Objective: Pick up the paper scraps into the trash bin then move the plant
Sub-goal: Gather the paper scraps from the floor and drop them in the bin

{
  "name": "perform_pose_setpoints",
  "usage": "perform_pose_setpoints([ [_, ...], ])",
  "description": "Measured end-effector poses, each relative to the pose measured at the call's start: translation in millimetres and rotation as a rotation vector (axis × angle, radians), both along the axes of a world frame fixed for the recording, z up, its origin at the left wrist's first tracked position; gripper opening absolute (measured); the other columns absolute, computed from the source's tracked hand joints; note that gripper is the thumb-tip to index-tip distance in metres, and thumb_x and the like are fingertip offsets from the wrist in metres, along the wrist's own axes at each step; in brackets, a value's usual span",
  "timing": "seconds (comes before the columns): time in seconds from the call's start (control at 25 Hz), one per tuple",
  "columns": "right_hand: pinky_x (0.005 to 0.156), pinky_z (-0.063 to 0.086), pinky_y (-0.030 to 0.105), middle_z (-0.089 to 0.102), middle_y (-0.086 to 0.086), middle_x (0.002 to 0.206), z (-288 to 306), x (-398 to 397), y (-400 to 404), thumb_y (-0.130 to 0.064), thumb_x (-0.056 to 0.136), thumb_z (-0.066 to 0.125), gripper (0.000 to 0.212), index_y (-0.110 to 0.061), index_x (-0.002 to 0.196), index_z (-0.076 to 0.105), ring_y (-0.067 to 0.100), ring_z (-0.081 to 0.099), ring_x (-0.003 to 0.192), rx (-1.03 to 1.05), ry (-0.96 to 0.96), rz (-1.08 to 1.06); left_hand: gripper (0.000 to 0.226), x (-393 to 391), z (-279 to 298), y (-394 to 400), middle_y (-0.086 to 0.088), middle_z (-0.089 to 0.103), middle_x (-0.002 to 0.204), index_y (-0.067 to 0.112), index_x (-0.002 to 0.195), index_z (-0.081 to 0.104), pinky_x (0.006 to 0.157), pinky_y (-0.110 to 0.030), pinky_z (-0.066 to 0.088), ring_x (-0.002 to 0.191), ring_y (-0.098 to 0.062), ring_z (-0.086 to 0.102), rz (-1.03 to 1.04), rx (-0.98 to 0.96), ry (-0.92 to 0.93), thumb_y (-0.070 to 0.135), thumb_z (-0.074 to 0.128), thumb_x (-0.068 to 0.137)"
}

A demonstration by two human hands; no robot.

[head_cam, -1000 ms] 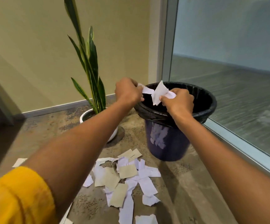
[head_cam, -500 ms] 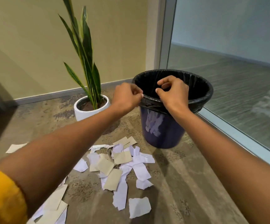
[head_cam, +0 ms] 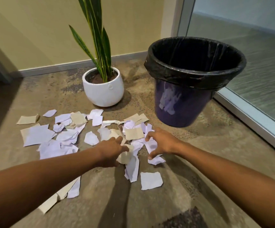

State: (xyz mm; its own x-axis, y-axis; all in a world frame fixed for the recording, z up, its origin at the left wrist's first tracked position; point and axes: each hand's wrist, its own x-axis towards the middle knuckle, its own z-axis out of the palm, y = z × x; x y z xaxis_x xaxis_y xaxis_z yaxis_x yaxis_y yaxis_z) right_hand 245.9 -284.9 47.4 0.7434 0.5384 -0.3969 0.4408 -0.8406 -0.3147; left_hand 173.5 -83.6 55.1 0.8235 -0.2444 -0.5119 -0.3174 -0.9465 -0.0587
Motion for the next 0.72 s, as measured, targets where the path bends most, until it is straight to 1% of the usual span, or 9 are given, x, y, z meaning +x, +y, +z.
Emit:
perform_pose_setpoints([
  [0.08, 0.101, 0.043, 0.043, 0.037, 0.009, 0.143, -22, -3, -2, -0.046, 0.063, 0.084, 0.084, -0.027, 0.134, 0.043, 0.031, 0.038, 0.130, -0.098, -0.010, -0.005, 0.058, -6, -19, -1, -0.010, 0.030, 0.145, 0.038, 0.142, 0.028, 0.091, -0.040, 0.045, 0.124, -0.029, 0.040, -0.083, 0.033, -0.028, 0.034, 0.053, 0.090],
  [0.16, 0.104, 0.041, 0.044, 0.030, 0.010, 0.147, -36, -4, -2, -0.047, 0.062, 0.084, 0.095, -0.028, 0.140, 0.034, 0.033, 0.033, 0.134, -0.136, -0.030, -0.015, 0.059, -6, -32, -2, -0.011, 0.021, 0.152, 0.042, 0.144, 0.019, 0.094, -0.044, 0.044, 0.130, -0.030, 0.034, -0.179, 0.049, -0.067, 0.032, 0.048, 0.093],
  [0.28, 0.108, 0.037, 0.047, 0.017, 0.010, 0.155, -46, -5, 1, -0.047, 0.058, 0.086, 0.112, -0.032, 0.148, 0.019, 0.036, 0.023, 0.141, -0.165, -0.003, -0.015, 0.071, 0, -42, -9, -0.015, 0.008, 0.156, 0.046, 0.144, 0.006, 0.097, -0.047, 0.042, 0.139, -0.036, 0.022, -0.242, 0.039, -0.091, 0.031, 0.051, 0.092],
  [0.36, 0.109, 0.034, 0.050, 0.004, 0.007, 0.159, -48, -6, 4, -0.043, 0.059, 0.087, 0.120, -0.037, 0.150, 0.009, 0.040, 0.011, 0.144, -0.226, 0.020, 0.030, 0.078, 2, -47, -15, -0.015, 0.002, 0.157, 0.047, 0.144, 0.005, 0.097, -0.048, 0.045, 0.143, -0.037, 0.014, -0.255, 0.015, -0.068, 0.029, 0.057, 0.089],
  [0.4, 0.108, 0.035, 0.050, 0.003, 0.007, 0.159, -48, -6, 5, -0.040, 0.060, 0.087, 0.118, -0.038, 0.149, 0.010, 0.040, 0.010, 0.144, -0.254, 0.021, 0.055, 0.081, 2, -49, -17, -0.014, 0.001, 0.157, 0.046, 0.144, 0.006, 0.095, -0.047, 0.047, 0.143, -0.038, 0.012, -0.262, 0.007, -0.046, 0.028, 0.060, 0.087],
  [0.44, 0.105, 0.037, 0.049, 0.005, 0.007, 0.158, -48, -5, 6, -0.036, 0.062, 0.086, 0.112, -0.037, 0.148, 0.015, 0.040, 0.013, 0.142, -0.268, 0.015, 0.070, 0.081, 2, -51, -19, -0.014, 0.001, 0.157, 0.044, 0.144, 0.009, 0.094, -0.047, 0.048, 0.143, -0.038, 0.012, -0.270, 0.006, -0.023, 0.029, 0.062, 0.086],
  [0.48, 0.102, 0.040, 0.047, 0.010, 0.007, 0.156, -47, -4, 6, -0.032, 0.066, 0.084, 0.100, -0.037, 0.145, 0.024, 0.039, 0.017, 0.140, -0.264, 0.003, 0.072, 0.078, 1, -52, -21, -0.014, 0.005, 0.156, 0.041, 0.145, 0.014, 0.093, -0.046, 0.049, 0.142, -0.037, 0.016, -0.271, 0.005, -0.003, 0.028, 0.063, 0.085],
  [0.6, 0.095, 0.045, 0.042, 0.026, 0.008, 0.146, -46, 0, 4, -0.018, 0.078, 0.073, 0.061, -0.034, 0.129, 0.045, 0.034, 0.032, 0.130, -0.179, -0.047, 0.023, 0.062, 0, -47, -25, -0.014, 0.024, 0.147, 0.026, 0.139, 0.036, 0.089, -0.045, 0.052, 0.132, -0.032, 0.032, -0.226, -0.020, -0.020, 0.021, 0.065, 0.084],
  [0.72, 0.085, 0.045, 0.036, 0.038, 0.007, 0.134, -43, 0, 1, -0.011, 0.082, 0.065, 0.047, -0.031, 0.122, 0.051, 0.032, 0.046, 0.118, -0.109, -0.079, -0.027, 0.044, 1, -36, -25, -0.011, 0.039, 0.131, 0.016, 0.128, 0.051, 0.082, -0.039, 0.053, 0.115, -0.027, 0.045, -0.187, -0.066, -0.106, 0.015, 0.063, 0.085],
])
